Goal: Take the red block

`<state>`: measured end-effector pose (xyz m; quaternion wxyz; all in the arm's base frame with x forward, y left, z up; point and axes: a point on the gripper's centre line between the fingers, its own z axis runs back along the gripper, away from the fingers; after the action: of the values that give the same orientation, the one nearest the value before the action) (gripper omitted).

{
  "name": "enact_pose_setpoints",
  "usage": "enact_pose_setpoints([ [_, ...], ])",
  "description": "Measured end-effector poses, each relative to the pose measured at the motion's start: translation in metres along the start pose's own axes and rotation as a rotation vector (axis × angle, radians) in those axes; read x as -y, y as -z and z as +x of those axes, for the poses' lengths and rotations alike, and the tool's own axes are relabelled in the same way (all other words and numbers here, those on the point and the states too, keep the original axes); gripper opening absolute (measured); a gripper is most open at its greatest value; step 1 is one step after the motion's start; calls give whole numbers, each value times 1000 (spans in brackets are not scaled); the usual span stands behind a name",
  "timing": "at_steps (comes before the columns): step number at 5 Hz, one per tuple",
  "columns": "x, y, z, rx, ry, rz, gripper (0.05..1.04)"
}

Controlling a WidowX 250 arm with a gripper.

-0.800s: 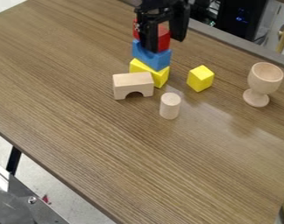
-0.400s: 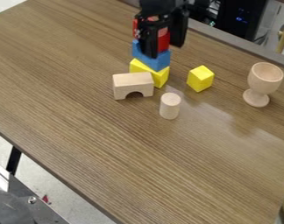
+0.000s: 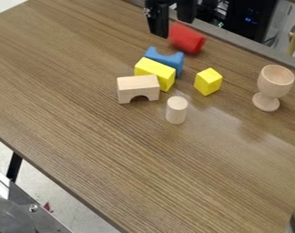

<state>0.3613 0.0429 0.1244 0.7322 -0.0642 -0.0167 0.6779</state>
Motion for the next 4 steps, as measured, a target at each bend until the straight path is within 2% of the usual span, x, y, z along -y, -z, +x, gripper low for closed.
enact_pose_setpoints([
  [1,1,-7,1,16,-34,-20,999],
  [2,-1,-14,10,86,-107,-8,999],
  [4,-1,-15,10,90,-111,-11,999],
])
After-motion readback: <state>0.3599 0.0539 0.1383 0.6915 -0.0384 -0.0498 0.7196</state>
